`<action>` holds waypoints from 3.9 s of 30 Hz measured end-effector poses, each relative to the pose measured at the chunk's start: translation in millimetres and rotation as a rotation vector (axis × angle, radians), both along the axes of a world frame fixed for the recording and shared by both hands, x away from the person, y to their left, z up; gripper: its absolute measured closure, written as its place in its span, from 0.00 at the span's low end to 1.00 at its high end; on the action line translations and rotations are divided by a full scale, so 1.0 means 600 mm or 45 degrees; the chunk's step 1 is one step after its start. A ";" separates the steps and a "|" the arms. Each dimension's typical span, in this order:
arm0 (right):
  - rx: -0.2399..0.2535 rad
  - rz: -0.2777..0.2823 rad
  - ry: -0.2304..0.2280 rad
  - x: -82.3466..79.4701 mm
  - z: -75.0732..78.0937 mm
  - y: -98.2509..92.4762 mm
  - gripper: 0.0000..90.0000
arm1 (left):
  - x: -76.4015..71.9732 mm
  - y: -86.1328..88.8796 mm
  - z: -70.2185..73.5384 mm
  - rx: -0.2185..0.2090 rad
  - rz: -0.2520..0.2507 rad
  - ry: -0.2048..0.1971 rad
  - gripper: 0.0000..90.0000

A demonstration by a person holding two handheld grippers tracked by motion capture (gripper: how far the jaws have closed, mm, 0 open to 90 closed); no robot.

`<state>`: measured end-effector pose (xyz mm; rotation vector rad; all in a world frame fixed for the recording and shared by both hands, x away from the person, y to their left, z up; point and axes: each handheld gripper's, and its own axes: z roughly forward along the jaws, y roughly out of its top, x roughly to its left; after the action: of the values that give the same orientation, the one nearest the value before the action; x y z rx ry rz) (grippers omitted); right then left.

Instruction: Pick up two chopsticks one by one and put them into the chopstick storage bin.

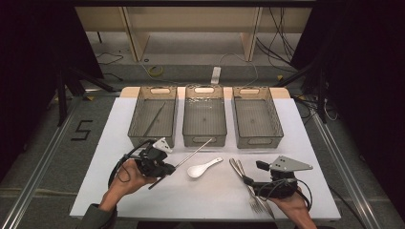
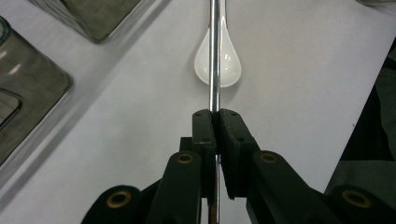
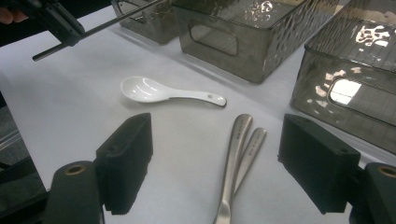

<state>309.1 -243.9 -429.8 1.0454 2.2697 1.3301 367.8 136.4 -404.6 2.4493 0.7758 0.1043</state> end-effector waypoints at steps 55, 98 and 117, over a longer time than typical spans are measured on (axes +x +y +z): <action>0.038 -0.003 -0.030 -0.001 0.002 -0.005 0.25 | 0.231 0.117 0.092 -0.109 0.531 -0.176 0.94; 0.034 0.004 -0.026 0.000 0.001 -0.004 0.26 | 0.280 0.153 -0.005 0.003 0.673 -0.089 0.94; 0.035 -0.002 -0.022 0.000 0.001 -0.004 0.26 | 0.263 0.145 -0.007 -0.070 0.740 -0.072 0.61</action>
<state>309.0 -246.6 -429.0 1.0403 2.2433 1.3682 525.6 223.5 -408.7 2.0890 1.4188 0.3612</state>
